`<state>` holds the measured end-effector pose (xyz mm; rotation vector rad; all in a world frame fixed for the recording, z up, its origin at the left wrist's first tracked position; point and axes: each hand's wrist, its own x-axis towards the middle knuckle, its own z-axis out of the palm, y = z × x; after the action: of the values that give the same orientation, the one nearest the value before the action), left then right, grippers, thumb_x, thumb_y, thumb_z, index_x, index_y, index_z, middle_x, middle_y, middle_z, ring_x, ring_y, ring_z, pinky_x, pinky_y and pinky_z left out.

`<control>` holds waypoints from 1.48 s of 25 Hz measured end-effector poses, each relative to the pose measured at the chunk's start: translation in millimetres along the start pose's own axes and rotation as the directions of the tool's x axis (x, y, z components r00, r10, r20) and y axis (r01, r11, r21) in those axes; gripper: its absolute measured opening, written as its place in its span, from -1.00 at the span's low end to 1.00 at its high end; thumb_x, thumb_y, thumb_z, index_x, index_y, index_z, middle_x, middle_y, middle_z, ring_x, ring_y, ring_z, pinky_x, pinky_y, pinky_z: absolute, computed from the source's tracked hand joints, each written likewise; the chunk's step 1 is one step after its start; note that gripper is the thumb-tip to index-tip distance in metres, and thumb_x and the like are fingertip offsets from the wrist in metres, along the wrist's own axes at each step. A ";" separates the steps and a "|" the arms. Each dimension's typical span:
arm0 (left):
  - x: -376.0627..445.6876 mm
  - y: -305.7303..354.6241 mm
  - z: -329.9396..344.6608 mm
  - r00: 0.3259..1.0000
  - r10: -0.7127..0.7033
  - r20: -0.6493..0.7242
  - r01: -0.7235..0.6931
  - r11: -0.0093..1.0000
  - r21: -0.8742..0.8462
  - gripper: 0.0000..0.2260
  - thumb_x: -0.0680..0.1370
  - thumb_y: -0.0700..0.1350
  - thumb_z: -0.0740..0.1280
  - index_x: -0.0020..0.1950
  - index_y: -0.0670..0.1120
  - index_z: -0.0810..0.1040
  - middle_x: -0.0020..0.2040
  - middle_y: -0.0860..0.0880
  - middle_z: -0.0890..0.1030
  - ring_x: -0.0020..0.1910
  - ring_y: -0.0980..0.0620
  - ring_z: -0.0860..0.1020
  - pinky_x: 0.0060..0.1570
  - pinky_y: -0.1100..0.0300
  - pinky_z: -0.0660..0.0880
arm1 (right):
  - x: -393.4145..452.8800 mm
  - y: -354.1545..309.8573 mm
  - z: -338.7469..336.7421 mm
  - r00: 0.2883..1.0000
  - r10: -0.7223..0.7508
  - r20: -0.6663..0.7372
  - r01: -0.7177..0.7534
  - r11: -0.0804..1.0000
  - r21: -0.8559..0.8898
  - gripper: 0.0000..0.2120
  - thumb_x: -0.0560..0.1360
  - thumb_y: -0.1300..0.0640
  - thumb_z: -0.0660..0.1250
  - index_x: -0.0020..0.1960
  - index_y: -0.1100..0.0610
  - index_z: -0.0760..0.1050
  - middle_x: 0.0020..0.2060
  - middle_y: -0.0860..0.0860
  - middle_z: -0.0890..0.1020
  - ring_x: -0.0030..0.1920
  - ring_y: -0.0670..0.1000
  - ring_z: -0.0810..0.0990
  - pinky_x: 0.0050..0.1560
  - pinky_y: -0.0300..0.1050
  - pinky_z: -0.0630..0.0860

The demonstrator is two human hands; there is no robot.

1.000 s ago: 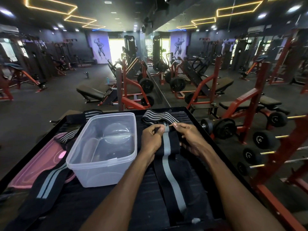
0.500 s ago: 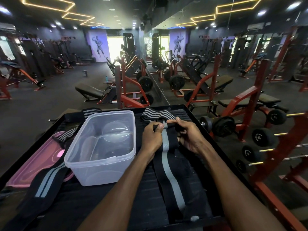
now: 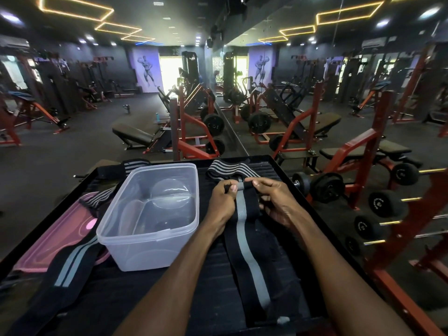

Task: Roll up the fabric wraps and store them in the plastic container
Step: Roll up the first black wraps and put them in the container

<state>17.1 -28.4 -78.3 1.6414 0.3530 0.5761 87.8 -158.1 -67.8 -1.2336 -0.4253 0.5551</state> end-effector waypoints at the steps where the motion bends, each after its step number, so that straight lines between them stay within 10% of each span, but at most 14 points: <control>1: -0.9 0.5 0.4 1.000 0.020 -0.014 -0.020 1.000 0.003 -0.85 0.63 -0.23 0.23 -0.02 -0.04 0.56 -0.06 0.02 0.60 -0.03 0.06 0.53 0.09 0.18 0.44 | 1.1 0.9 2.5 1.000 -0.011 -0.029 0.010 0.999 -0.035 -0.83 0.59 0.20 0.30 0.05 0.21 0.65 -0.29 0.10 0.56 -0.44 -0.06 0.44 -0.50 -0.26 0.38; 8: -3.6 2.6 3.7 0.995 0.050 -0.086 -0.055 0.997 -0.054 -0.95 0.59 -0.17 0.35 0.02 -0.05 0.57 -0.01 -0.01 0.65 -0.01 0.10 0.60 0.05 0.26 0.49 | 2.7 4.5 4.0 0.918 -0.384 -0.101 0.342 0.894 -0.289 -0.76 0.48 0.41 0.38 -0.08 0.10 0.68 -0.10 0.03 0.71 -0.03 -0.07 0.64 0.05 -0.27 0.52; 15: -4.0 3.3 -3.4 0.965 0.133 -0.226 -0.111 0.988 0.106 -0.88 0.56 -0.26 0.34 -0.07 -0.07 0.64 -0.14 0.05 0.66 -0.16 0.18 0.57 -0.15 0.48 0.43 | 4.6 8.1 7.6 0.981 -0.185 -0.053 0.176 0.974 -0.143 -0.88 0.57 0.22 0.35 0.03 0.19 0.65 -0.43 -0.07 0.51 -0.51 -0.18 0.38 -0.51 -0.31 0.32; 23: -2.2 0.1 2.7 0.985 0.036 -0.166 -0.014 0.991 0.134 -0.73 0.66 -0.02 0.20 0.04 -0.18 0.58 -0.10 -0.06 0.62 -0.11 0.01 0.54 -0.14 0.14 0.42 | 3.3 9.5 6.1 0.950 -0.307 -0.054 0.292 0.939 -0.183 -0.83 0.49 0.34 0.41 -0.05 0.13 0.70 -0.13 0.09 0.70 -0.15 0.04 0.60 -0.17 -0.10 0.53; 37: 1.2 4.7 0.7 0.982 0.032 -0.187 -0.017 0.997 0.082 -0.75 0.67 -0.16 0.14 0.02 -0.16 0.61 -0.08 -0.06 0.64 -0.13 0.06 0.56 -0.11 0.23 0.46 | -2.8 -0.1 12.1 0.997 -0.063 0.035 0.060 0.995 0.084 -0.75 0.47 0.10 0.39 0.05 0.23 0.64 -0.23 0.10 0.68 -0.50 -0.14 0.44 -0.48 -0.31 0.44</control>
<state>18.0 -29.0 -73.5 1.6740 0.4998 0.7469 78.6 -150.6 -64.3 -1.1280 -0.4662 0.5389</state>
